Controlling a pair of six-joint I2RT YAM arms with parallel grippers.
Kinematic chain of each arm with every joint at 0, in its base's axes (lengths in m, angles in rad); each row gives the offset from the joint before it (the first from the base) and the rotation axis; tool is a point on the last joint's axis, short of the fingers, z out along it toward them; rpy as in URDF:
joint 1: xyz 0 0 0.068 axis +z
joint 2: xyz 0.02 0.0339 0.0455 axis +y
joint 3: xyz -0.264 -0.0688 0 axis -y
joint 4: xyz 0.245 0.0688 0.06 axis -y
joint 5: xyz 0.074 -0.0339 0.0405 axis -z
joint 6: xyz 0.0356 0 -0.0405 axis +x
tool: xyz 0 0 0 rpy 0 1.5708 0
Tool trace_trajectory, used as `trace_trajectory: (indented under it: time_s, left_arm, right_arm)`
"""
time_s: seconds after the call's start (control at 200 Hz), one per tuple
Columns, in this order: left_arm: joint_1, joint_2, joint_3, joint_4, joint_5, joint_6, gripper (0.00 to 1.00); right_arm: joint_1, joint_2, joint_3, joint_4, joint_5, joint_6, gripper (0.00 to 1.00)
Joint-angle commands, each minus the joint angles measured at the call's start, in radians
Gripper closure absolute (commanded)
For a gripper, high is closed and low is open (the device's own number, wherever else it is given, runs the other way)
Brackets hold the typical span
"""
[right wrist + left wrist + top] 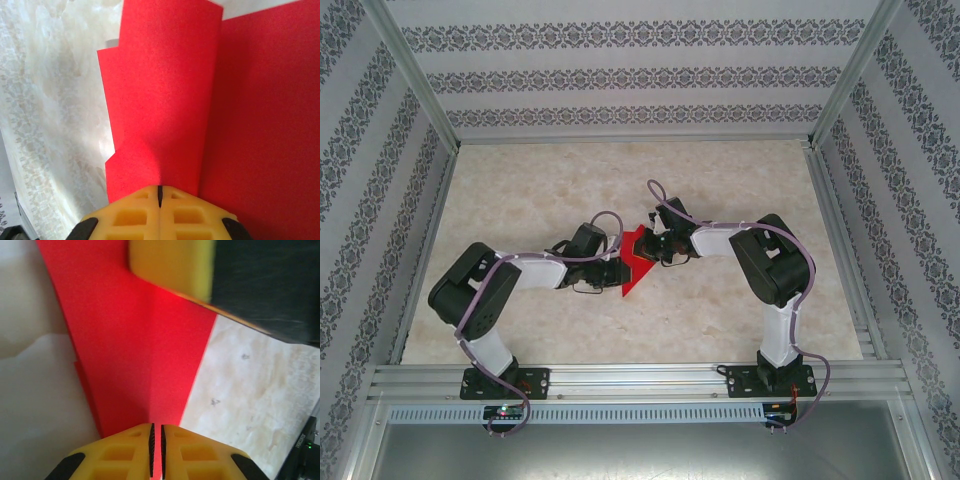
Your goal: Fold a paper plane with a square sheet of paper (pick it up from the middle)
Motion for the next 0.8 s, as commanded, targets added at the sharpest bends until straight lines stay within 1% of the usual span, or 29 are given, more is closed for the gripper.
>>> trace_trajectory:
  time_s: [0.0,0.215,0.385,0.639,0.794]
  left_arm:
    - [0.012,0.029,0.017,0.054,0.008,0.037,0.84]
    - [0.012,0.076,-0.032,0.041,0.003,0.072,0.86]
    - [0.012,0.064,-0.078,0.011,0.006,0.103,0.86]
    - [0.012,0.056,-0.108,-0.015,0.018,0.126,0.86]
    - [0.012,0.062,-0.104,-0.05,0.007,0.15,0.86]
  right_arm:
    - [0.008,0.011,-0.035,-0.057,0.05,-0.001,0.96]
    - [-0.011,0.002,-0.037,-0.039,0.077,-0.005,0.95]
    - [-0.04,0.008,-0.017,-0.033,0.088,-0.026,0.94]
    - [-0.075,0.046,0.078,-0.079,0.099,-0.061,0.93]
    - [-0.092,0.057,0.146,-0.127,0.105,-0.08,0.92]
